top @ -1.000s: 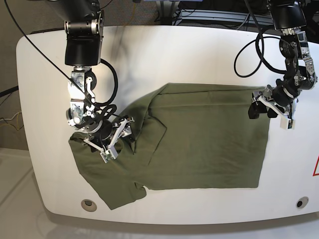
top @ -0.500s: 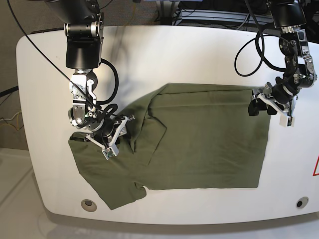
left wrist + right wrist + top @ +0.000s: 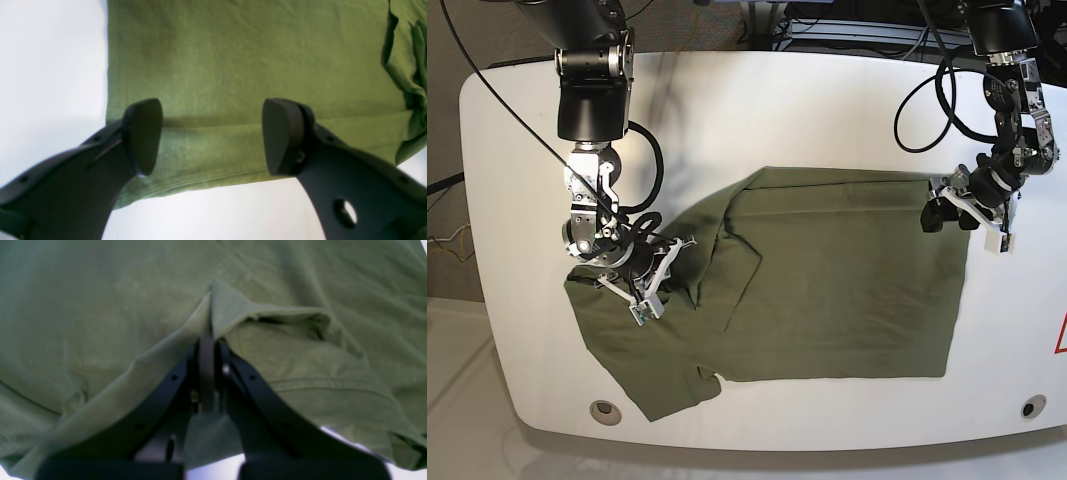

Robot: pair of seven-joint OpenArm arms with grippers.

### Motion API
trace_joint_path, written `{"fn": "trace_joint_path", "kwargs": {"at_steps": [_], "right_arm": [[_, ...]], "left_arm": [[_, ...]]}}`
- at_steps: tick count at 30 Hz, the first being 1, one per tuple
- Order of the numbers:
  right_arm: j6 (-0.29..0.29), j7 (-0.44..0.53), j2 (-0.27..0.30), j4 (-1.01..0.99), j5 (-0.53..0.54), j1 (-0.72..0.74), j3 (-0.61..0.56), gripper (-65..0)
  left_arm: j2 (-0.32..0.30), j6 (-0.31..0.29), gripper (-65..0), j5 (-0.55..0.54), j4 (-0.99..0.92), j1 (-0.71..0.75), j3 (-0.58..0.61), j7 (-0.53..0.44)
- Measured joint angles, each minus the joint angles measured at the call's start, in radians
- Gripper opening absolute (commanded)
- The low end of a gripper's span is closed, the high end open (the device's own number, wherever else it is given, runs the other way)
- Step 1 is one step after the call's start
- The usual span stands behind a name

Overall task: Fold the T-shirt properly
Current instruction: 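Drag the grasped fabric with the right gripper outward to flatten the side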

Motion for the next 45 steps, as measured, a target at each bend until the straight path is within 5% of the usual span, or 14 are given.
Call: {"fn": "trace_joint_path", "kwargs": {"at_steps": [22, 32, 45], "right_arm": [[0.006, -0.037, 0.083, 0.119, 0.000, -0.067, 0.009, -65.0], [0.008, -0.064, 0.103, 0.153, 0.000, -0.101, 0.153, -65.0], [0.014, -0.067, 0.178, 0.185, 0.004, -0.186, 0.171, -65.0]], "left_arm": [[-0.001, 0.000, -21.8, 0.004, 0.000, 0.008, 0.000, 0.000], [-0.001, 0.000, -21.8, 0.005, 0.000, 0.008, 0.000, 0.000], [0.000, -0.001, -21.8, 0.006, 0.000, 0.008, 0.001, -0.004]]}}
